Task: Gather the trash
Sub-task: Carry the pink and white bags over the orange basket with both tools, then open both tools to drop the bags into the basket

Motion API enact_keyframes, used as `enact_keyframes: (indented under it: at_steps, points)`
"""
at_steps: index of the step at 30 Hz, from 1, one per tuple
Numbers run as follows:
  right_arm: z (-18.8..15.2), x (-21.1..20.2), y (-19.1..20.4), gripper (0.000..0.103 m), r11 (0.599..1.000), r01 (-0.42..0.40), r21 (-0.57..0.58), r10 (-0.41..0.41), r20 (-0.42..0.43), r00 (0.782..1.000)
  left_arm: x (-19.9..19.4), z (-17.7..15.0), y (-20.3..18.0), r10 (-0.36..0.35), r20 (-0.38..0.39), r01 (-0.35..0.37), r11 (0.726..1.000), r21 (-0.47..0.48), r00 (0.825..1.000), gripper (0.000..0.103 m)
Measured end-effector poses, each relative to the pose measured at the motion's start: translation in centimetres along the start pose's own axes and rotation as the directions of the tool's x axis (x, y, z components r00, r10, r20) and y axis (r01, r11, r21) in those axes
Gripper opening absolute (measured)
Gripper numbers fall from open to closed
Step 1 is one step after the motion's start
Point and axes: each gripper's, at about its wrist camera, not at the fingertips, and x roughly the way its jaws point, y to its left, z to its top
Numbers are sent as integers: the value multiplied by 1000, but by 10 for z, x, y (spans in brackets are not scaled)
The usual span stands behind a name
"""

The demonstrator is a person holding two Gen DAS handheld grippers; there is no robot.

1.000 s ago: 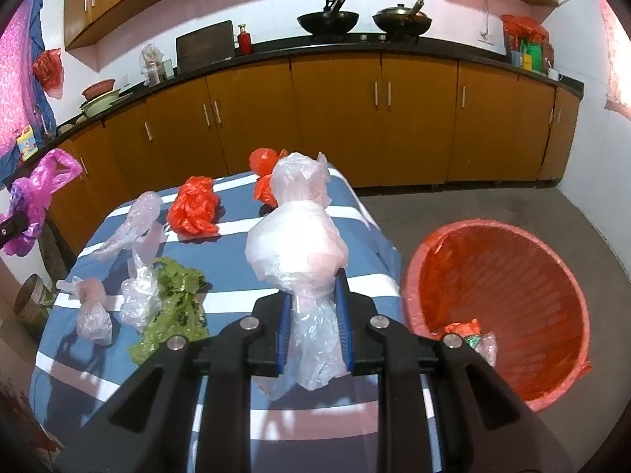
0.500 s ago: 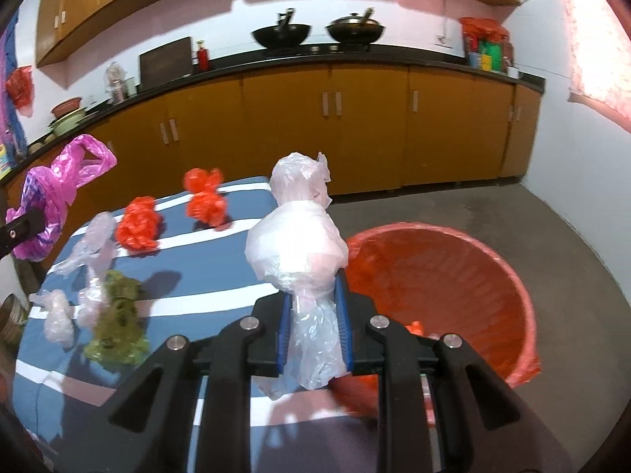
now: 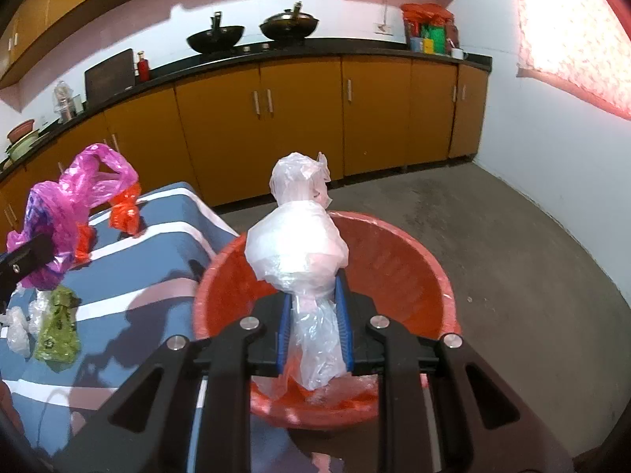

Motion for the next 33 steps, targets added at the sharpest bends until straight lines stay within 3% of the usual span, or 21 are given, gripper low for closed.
enact_keyframes:
  at_steps: [11,24,28,33]
  points:
    - [-4,19,-34,21,997,43,58,-43,-14,999,43,-8,-41,-80,-44,81,996,37,996,47]
    - [-4,40,-50,22,995,48,90,-46,-24,999,78,-13,-70,-117,-87,124,989,84,989,48]
    - [-3,40,-55,25,994,39,103,-38,-10,999,86,-13,-77,-127,-98,136,986,94,987,53]
    - [-3,39,-60,38,995,19,102,-20,-1,1000,90,-11,-82,-135,-104,146,984,100,985,58]
